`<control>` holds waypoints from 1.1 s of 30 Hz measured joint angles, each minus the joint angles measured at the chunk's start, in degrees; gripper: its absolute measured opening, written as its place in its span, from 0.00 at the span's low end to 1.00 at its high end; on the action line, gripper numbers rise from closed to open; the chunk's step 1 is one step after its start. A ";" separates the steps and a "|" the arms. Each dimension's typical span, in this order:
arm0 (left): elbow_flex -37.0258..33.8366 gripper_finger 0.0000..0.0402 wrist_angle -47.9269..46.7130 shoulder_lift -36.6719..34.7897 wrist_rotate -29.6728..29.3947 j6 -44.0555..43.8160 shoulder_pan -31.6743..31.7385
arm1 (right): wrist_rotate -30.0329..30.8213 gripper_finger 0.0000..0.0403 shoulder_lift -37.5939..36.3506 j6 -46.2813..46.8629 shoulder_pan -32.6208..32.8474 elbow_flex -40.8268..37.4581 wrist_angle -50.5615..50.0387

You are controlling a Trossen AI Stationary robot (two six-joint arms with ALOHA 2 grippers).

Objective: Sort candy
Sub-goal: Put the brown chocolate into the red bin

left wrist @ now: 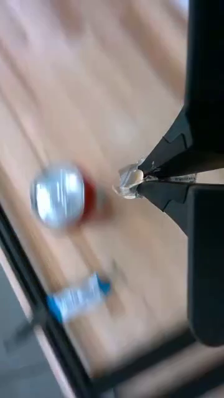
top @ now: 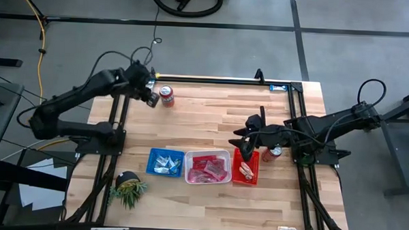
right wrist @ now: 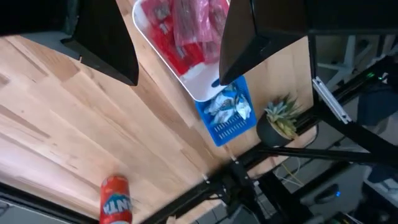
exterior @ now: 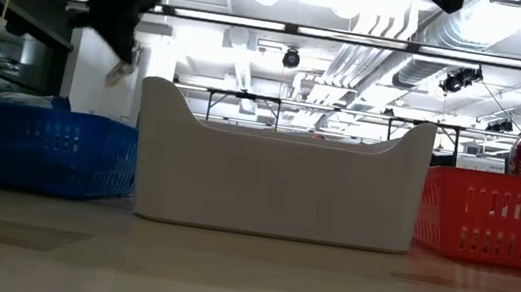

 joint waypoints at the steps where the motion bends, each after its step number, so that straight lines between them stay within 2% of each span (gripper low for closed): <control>1: 0.00 0.00 0.87 -0.93 0.01 -2.28 -2.98 | 0.00 0.55 0.00 -0.12 0.00 0.00 0.36; 4: -0.27 0.00 6.49 -2.72 -0.98 -8.09 -12.95 | 0.00 0.55 0.00 -0.27 0.00 0.00 0.62; 8: -0.33 0.00 16.14 -1.49 -5.38 -14.39 -27.19 | 0.02 0.55 -0.30 -1.67 0.00 0.01 0.66; 12: -0.33 0.00 30.22 4.01 -9.45 -15.79 -38.41 | 0.02 0.55 -1.68 -2.18 0.00 0.00 1.01; 15: -0.33 0.00 43.46 10.14 -10.04 -12.87 -43.68 | 0.01 0.55 -3.36 -2.20 0.00 0.02 0.92; 19: -0.33 0.00 60.42 19.74 -9.78 -8.34 -46.99 | 0.04 0.55 -5.93 -2.66 0.00 0.02 0.99; 23: -0.37 0.00 76.49 29.38 -7.14 -4.94 -47.97 | 0.20 0.55 -7.97 -3.66 -0.02 0.00 0.99; 27: -0.34 0.00 91.79 38.60 -6.24 -0.19 -48.19 | 3.13 0.55 -8.55 -4.80 -0.02 0.00 0.84; 29: 0.71 0.00 96.90 42.83 -6.53 2.88 -48.19 | 4.22 0.55 -8.55 -4.81 -0.02 0.01 0.77; 33: 5.17 0.00 98.58 49.80 -6.68 10.42 -48.10 | 5.48 0.55 -8.27 -4.80 -0.04 0.00 0.57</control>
